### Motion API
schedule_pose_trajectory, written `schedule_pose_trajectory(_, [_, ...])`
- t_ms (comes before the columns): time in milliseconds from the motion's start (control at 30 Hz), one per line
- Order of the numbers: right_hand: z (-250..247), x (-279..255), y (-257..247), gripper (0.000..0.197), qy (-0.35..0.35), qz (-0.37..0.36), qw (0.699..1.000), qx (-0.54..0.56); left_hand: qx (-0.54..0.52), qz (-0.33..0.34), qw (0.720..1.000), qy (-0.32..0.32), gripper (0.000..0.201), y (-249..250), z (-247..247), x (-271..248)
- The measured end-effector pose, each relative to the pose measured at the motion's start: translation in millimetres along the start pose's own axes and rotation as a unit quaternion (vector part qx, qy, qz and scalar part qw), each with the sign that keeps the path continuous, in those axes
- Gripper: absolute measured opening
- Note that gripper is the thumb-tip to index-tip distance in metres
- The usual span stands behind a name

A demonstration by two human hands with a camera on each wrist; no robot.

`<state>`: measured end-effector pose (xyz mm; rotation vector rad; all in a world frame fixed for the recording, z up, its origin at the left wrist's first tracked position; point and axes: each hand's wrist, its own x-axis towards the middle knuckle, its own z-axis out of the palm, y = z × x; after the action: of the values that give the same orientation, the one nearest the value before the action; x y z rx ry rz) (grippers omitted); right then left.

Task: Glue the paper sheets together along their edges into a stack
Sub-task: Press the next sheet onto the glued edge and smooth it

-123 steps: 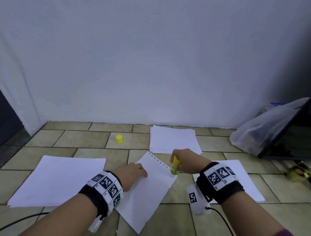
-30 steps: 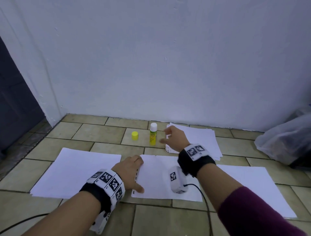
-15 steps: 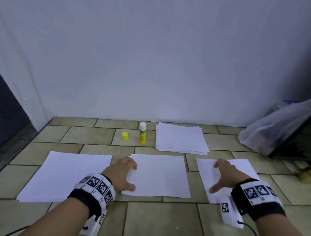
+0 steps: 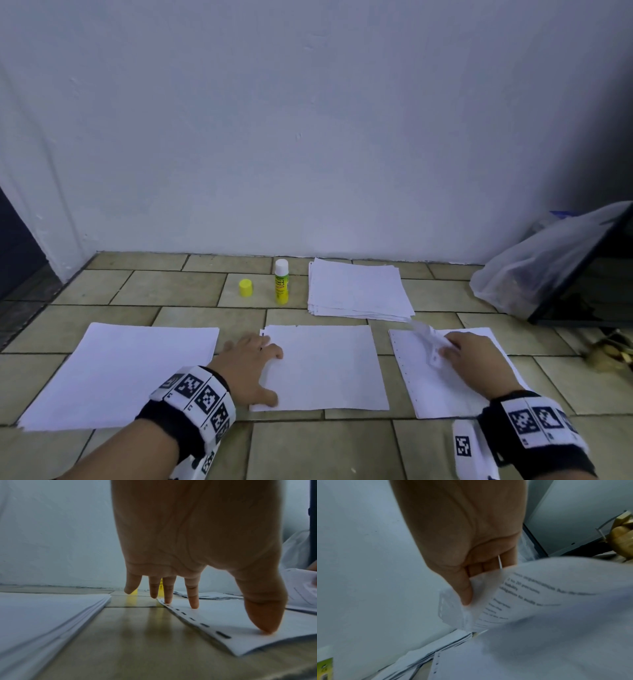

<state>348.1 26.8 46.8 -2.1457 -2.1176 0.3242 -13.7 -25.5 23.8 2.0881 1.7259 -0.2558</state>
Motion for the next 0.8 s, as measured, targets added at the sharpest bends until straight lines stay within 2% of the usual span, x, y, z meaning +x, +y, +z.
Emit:
schedule_pose_trajectory(67, [-5, -4, -1, 0.024, 0.056, 0.015, 0.998, 0.002, -0.009, 0.01, 1.0, -0.003, 0.07, 2, 0, 0])
schedule_pose_trajectory(200, [-15, -11, -10, 0.021, 0.116, 0.028, 0.993, 0.025, -0.039, 0.024, 0.999, 0.016, 0.066, 3, 4, 1])
schedule_pose_trajectory(300, [-27, -20, -33, 0.006, 0.145, -0.015, 0.988, 0.052, -0.045, 0.033, 0.997, 0.05, 0.066, 3, 4, 0])
schedule_pose_trajectory(367, [-31, -29, -57, 0.009, 0.14, -0.047, 0.986, 0.077, -0.044, 0.035, 0.997, 0.055, 0.066, 3, 4, 0])
schedule_pose_trajectory(467, [-23, -39, -100, 0.016, 0.103, -0.1, 0.984, 0.102, -0.047, 0.032, 0.997, 0.05, 0.068, 3, 4, -1])
schedule_pose_trajectory(633, [21, -39, -162, 0.039, -0.011, -0.178, 0.981, 0.07, -0.039, 0.031, 0.998, 0.039, 0.068, 3, 4, -3])
schedule_pose_trajectory(800, [61, -37, -188, 0.046, -0.147, -0.182, 0.971, 0.048, -0.023, 0.021, 0.997, 0.066, 0.068, 2, 7, -3])
